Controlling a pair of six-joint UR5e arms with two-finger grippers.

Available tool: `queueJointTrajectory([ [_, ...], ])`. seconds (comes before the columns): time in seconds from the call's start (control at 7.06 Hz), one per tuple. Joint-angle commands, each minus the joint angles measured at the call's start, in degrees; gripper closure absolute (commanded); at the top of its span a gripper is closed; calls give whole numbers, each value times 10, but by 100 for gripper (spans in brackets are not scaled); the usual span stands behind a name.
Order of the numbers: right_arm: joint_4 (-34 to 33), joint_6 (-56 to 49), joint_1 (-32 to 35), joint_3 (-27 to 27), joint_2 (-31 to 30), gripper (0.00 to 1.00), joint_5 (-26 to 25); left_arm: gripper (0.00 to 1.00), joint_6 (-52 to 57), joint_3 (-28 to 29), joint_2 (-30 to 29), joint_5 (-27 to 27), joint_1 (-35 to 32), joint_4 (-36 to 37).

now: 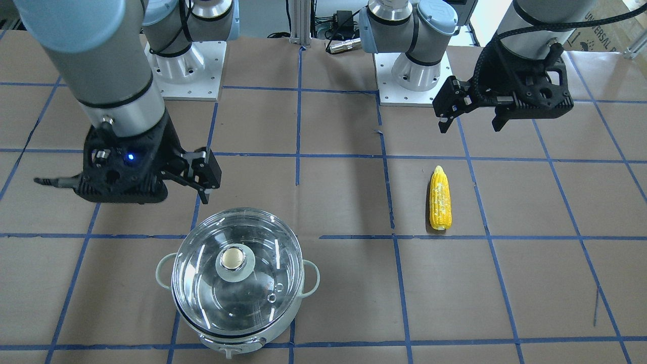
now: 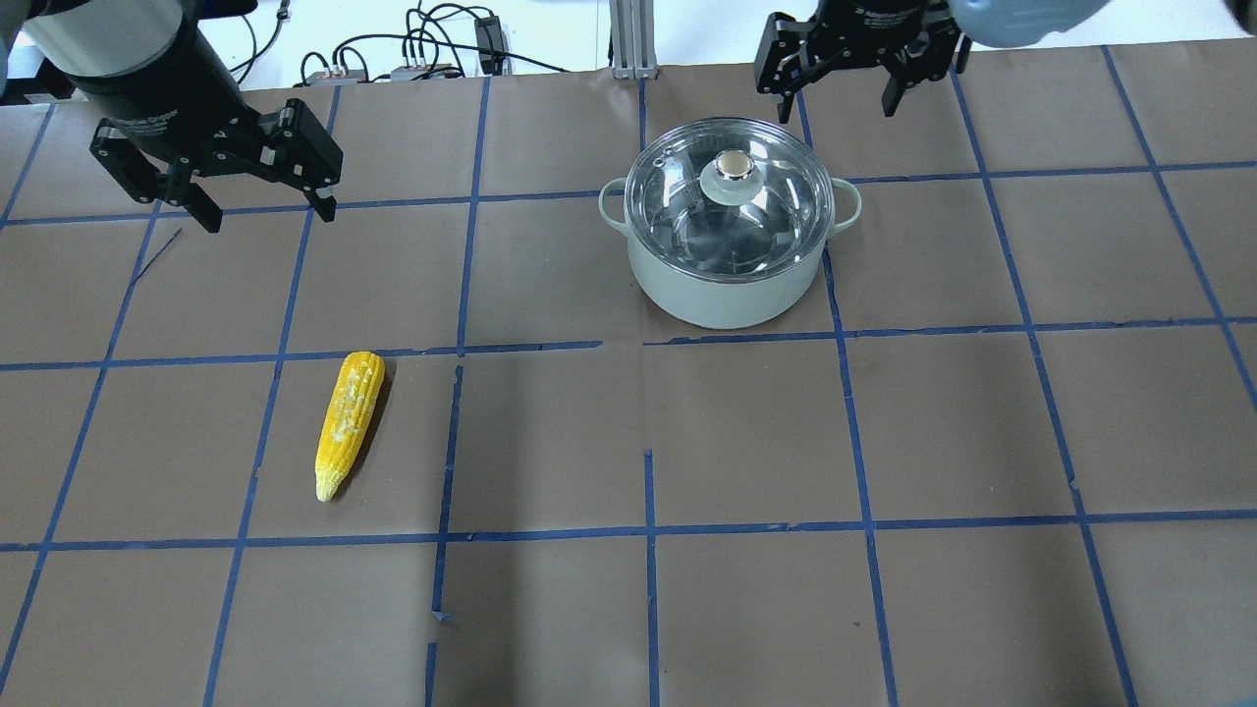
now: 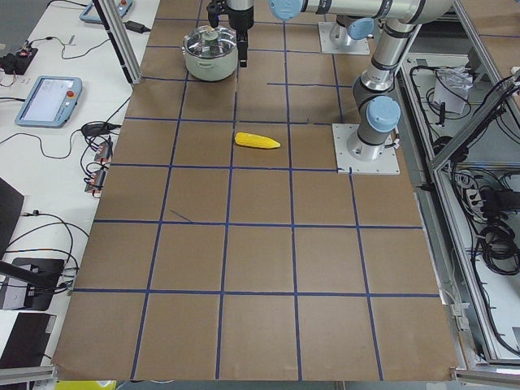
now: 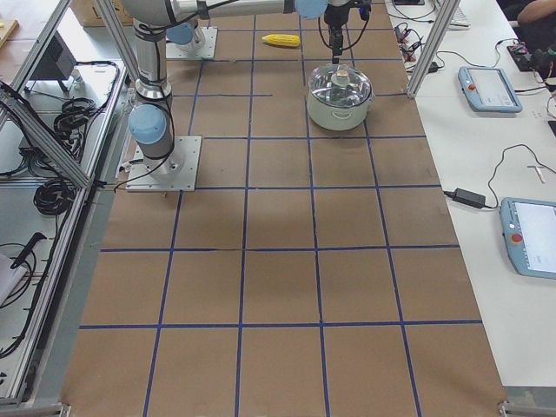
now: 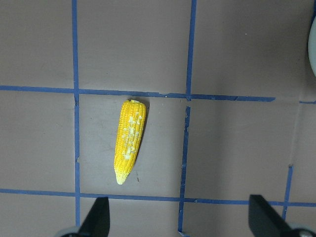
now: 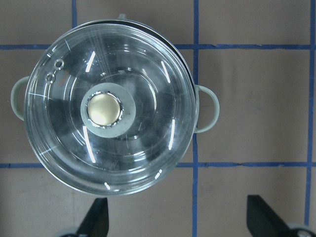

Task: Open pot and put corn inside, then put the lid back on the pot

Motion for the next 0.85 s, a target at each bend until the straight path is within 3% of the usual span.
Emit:
queueJointTrajectory([
  [0.0, -40, 17, 20, -47, 86, 4, 5, 0, -1, 0, 0, 1, 0, 0],
  [0.71, -54, 47, 37, -59, 134, 6, 1, 0, -1, 0, 0, -1, 0, 6],
])
